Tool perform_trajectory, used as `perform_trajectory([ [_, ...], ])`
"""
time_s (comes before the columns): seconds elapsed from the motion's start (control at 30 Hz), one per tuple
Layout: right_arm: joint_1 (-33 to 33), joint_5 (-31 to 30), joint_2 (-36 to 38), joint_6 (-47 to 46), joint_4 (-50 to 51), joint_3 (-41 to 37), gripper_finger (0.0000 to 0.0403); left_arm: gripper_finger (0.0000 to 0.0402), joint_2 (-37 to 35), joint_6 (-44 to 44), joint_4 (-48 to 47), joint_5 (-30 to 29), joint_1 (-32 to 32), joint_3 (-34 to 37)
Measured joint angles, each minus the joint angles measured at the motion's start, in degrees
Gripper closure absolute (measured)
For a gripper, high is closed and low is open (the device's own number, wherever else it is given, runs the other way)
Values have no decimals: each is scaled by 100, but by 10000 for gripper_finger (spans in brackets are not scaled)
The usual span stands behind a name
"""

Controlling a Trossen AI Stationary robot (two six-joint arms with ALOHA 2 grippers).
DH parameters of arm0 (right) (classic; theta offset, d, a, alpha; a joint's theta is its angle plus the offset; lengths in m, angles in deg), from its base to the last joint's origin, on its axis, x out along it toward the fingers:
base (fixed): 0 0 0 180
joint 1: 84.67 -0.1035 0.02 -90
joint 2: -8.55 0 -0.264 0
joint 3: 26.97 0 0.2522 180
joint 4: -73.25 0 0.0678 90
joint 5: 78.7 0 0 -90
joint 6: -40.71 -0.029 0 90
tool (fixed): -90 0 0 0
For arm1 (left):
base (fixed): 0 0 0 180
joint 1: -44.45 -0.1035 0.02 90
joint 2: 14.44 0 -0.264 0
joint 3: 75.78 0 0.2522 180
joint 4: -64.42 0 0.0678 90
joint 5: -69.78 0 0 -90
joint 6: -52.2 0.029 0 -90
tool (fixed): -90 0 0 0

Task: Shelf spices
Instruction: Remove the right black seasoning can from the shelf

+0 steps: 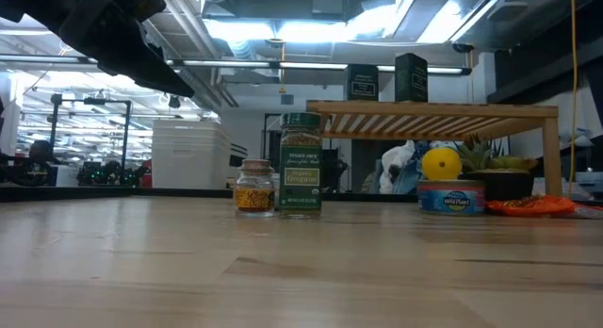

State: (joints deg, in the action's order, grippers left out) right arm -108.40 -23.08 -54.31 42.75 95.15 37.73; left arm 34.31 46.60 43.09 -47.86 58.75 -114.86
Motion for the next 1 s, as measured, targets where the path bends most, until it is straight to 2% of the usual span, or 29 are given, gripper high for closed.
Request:
perform_trajectory([
  [0.17,-641,-728,491,-11,430,0,61,141,0,5,2,-2,0,-2],
  [0.37,-1410,-1751,753,-237,979,0,61,141,0,606,208,1,-11,-2],
  [0.43,-1645,-2127,802,-472,1265,0,61,141,-2,708,426,176,-13,-2],
  [0.57,-2070,-2942,810,-1390,2179,0,61,141,-26,941,783,551,-63,82],
  [0.7,-2596,-3519,796,-2594,3225,0,61,141,-291,1034,1299,924,-340,482],
  [0.87,-3330,-4070,792,-3803,4142,-2,61,141,-979,1044,2186,1746,-807,1334],
  [1.0,-3761,-4268,786,-4371,4502,-33,61,141,-1520,1040,2817,2206,-1084,1919],
])
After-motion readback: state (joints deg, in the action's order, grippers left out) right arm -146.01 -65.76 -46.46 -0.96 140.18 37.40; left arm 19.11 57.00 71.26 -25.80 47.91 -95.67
